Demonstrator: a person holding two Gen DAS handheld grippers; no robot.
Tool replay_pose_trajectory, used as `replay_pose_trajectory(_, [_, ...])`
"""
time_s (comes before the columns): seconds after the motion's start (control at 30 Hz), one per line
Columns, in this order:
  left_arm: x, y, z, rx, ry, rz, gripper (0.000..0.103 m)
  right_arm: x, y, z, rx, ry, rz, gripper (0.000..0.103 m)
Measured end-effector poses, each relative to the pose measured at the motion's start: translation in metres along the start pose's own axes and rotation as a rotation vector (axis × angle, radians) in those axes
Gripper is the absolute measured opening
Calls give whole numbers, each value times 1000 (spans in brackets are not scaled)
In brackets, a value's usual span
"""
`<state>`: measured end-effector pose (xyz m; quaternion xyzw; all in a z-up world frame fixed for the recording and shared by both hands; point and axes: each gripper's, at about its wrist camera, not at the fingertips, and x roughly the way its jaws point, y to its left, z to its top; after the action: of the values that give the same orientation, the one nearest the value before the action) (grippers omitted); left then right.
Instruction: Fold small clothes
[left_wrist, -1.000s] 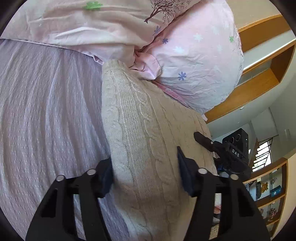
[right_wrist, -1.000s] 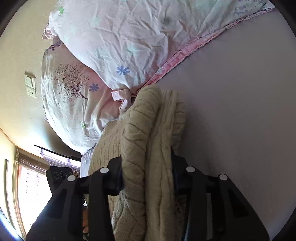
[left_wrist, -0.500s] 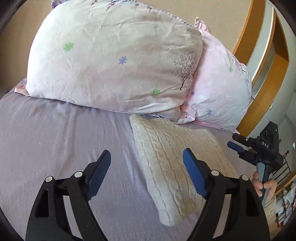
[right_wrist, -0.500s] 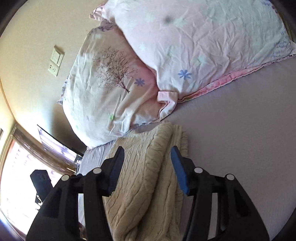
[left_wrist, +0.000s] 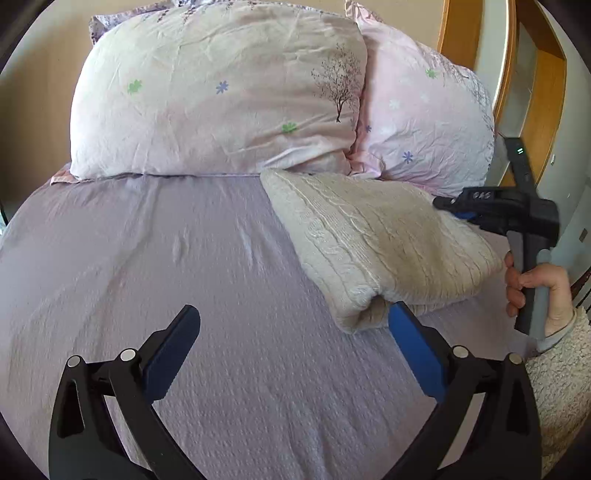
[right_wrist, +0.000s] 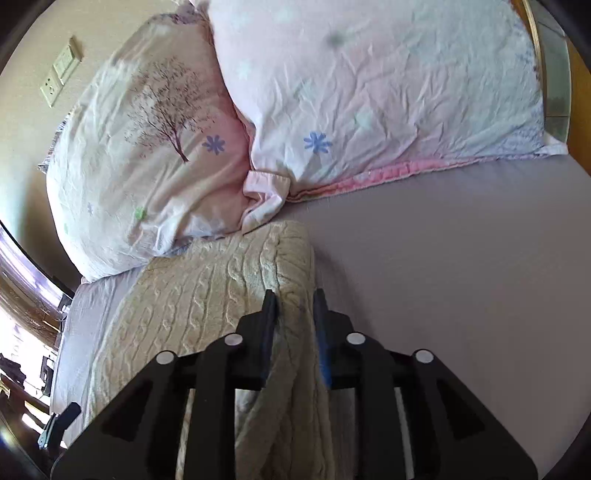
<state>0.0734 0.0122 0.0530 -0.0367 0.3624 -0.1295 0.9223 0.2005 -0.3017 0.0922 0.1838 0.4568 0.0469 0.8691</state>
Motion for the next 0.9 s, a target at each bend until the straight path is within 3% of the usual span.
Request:
replay_pose_trajectory(0.03, [4,-1,-2,-8,26,12,102,-17,-1,-4,-5,-35,13,60])
replay_pose_trajectory(0.1, [12,-4,-7,-20,77,24,102,-48,1,-14,-28,-90,81,89])
replay_pose_trajectory(0.17, [17,-6,-12,-31,106,15,102,-76,3,-31,-68,-109,147,90])
replay_pose_trajectory(0.23, [23,-8,-16,-49,141,21,102,-91,4,-52,-106,-84,140,100])
replay_pose_trajectory(0.37, [27,-19,-23,-19,158,65,102,-80,8,-86,-179,22,-25,101])
replay_pose_trajectory(0.47, [31,-31,-27,45,185,125,102,-62,16,-110,-237,113,-68,101])
replay_pose_trajectory(0.57, [34,-39,-29,100,200,166,102,-47,29,-127,-309,146,-153,101])
replay_pose_trajectory(0.63, [35,-36,-28,81,202,167,102,-36,38,-134,-356,154,-216,101])
replay_pose_trajectory(0.9, [34,-36,-29,80,188,177,102,-34,32,-135,-327,147,-201,101])
